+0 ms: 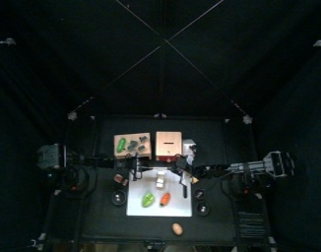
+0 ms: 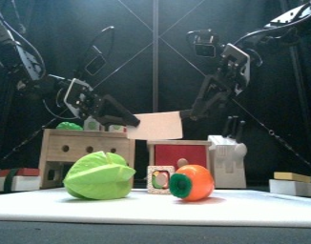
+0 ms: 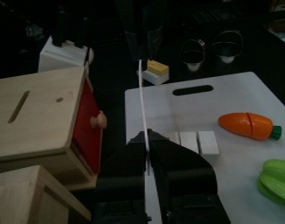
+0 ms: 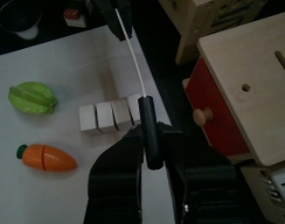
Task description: Cut first piece of sushi
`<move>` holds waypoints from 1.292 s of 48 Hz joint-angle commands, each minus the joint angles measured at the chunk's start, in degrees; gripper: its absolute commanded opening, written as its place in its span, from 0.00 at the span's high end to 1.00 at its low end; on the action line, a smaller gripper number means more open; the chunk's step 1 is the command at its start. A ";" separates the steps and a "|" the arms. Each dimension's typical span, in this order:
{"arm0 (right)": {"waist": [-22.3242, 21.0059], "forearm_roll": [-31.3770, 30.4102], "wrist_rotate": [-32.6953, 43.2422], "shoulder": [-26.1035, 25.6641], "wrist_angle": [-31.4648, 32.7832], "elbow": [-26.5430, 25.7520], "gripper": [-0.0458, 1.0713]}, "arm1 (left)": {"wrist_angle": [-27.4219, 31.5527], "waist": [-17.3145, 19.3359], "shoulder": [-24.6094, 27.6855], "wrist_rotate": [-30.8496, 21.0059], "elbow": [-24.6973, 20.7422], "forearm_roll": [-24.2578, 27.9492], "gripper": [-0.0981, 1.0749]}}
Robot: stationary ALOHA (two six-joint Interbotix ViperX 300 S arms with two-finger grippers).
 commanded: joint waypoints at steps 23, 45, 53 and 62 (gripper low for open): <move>0.00 5.45 0.00 5.27 -0.35 -0.09 0.63 | -3.34 -3.16 7.03 -0.70 -1.14 -3.34 0.60; 0.00 5.45 0.35 6.42 -0.44 -0.09 0.63 | 0.88 -4.83 8.96 -0.88 -2.20 -3.43 0.60; 0.79 5.98 0.35 6.42 -0.18 -0.18 0.63 | 1.32 -5.80 8.53 -0.88 -1.93 -3.43 0.60; 1.32 6.77 0.09 6.42 0.09 -0.18 0.63 | 2.81 -6.06 8.26 -0.88 -1.93 -3.43 0.60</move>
